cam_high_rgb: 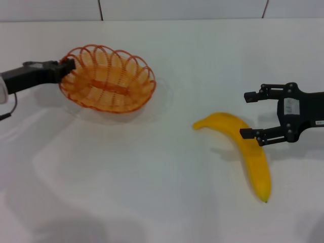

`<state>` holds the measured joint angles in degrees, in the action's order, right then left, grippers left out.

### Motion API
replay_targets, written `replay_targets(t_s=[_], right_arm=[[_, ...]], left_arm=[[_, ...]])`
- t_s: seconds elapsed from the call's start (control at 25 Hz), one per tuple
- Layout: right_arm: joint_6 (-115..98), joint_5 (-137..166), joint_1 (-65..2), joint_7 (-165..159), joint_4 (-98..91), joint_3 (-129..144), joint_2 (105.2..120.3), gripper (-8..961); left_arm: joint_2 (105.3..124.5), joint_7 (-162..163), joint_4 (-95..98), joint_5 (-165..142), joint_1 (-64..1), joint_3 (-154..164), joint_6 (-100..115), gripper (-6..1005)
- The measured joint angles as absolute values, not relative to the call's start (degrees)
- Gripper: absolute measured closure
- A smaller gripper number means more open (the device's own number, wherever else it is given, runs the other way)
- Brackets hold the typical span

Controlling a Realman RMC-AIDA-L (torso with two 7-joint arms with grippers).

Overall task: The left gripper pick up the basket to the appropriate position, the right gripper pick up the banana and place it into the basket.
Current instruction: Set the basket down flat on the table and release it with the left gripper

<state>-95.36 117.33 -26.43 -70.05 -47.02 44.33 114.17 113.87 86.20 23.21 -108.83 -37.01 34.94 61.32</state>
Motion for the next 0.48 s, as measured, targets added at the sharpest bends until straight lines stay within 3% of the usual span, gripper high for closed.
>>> replay_targets(t_s=[0.48], right_arm=[[-95.4, 117.3, -26.5, -70.1, -47.0, 44.4, 114.17, 74]], left_arm=[[115.51, 86.9, 20.7, -106.6, -35.7, 34.9, 59.8, 893]])
